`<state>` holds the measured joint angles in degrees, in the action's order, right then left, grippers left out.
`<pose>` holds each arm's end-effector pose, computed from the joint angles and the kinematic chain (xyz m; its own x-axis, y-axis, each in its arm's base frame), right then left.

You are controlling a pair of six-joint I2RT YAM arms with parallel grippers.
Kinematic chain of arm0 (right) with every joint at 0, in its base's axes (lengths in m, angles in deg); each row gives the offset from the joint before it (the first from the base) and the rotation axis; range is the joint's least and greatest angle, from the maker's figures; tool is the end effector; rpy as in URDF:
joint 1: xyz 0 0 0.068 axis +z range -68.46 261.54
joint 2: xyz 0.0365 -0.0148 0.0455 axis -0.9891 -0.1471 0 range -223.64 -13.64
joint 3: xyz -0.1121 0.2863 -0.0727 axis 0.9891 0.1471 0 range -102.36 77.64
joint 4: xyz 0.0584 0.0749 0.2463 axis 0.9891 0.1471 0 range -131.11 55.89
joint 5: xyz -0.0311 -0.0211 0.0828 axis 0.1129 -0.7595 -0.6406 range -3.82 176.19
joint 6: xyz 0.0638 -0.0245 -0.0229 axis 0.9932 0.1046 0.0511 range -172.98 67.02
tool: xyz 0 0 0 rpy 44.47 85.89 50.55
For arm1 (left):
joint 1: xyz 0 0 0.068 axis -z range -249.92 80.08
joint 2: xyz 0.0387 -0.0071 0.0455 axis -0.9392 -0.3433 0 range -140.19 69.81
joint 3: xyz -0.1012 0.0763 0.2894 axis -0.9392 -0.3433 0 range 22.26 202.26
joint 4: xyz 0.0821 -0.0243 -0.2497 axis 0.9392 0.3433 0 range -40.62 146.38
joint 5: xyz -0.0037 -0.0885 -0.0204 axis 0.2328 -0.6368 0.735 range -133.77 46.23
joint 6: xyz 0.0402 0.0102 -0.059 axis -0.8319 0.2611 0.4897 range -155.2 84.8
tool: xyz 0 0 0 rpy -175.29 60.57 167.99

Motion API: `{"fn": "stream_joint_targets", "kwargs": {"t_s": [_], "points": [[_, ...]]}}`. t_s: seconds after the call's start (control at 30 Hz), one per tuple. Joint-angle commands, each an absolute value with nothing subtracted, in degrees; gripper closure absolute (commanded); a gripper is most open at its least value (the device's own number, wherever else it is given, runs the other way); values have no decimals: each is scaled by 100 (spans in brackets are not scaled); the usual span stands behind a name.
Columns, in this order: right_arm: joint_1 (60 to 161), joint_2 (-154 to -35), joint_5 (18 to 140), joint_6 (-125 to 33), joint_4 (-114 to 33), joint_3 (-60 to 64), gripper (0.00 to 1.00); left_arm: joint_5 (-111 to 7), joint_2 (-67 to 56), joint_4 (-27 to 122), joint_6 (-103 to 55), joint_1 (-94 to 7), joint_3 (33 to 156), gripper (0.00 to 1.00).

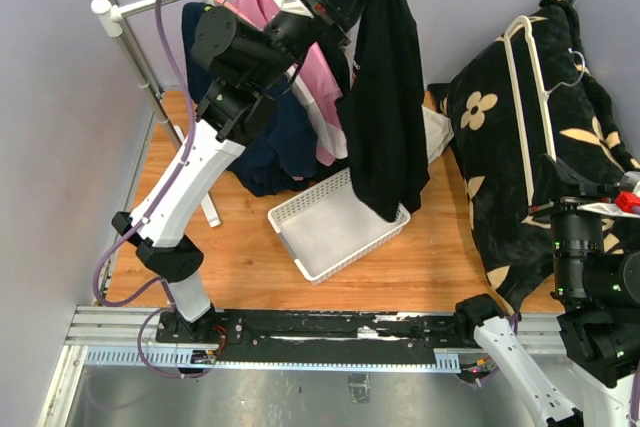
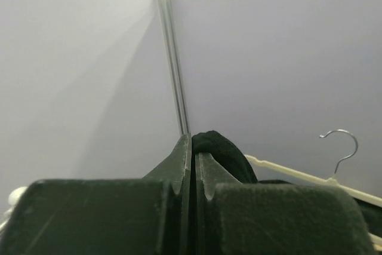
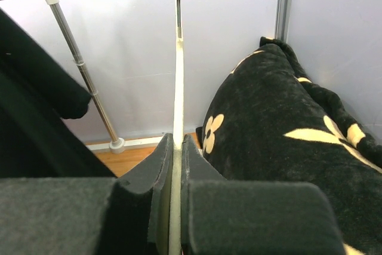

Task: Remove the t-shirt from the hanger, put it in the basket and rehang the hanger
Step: Place the T-shirt in the bin.

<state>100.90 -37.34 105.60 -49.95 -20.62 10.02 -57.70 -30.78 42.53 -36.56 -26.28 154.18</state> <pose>0.0009 -0.0206 0.5043 0.3733 0.1839 -0.9093 -0.0445 0.9826 0.1805 0.2511 -0.2594 0.6782 0.4664 -0.4129 -0.7823 0.7959 0.5818 0.1674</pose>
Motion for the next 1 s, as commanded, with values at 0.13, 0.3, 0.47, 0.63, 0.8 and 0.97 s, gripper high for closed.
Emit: {"fn": "stream_joint_targets", "kwargs": {"t_s": [0.13,0.3,0.47,0.63,0.8,0.97], "points": [[10141,-3700,10476,-4878,-2258,977,99,-5840,-2435,3619,-3534,-2612,15598,100],[10141,-3731,10356,-4817,-2238,914,99,-5598,-2212,3822,-3764,-2615,15668,99],[10140,-3758,10272,-4758,-2216,862,99,-5374,-1965,3969,-4015,-2615,15535,100],[10141,-3788,10211,-4702,-2206,844,99,-5243,-1773,4143,-4175,-2615,15297,100],[10140,-3806,10155,-4665,-2197,880,99,-5151,-1526,4150,-4191,-2615,14613,99],[10143,-3803,10164,-4674,-2179,934,99,-5220,-1633,4179,-4032,-2615,14284,99]]}}
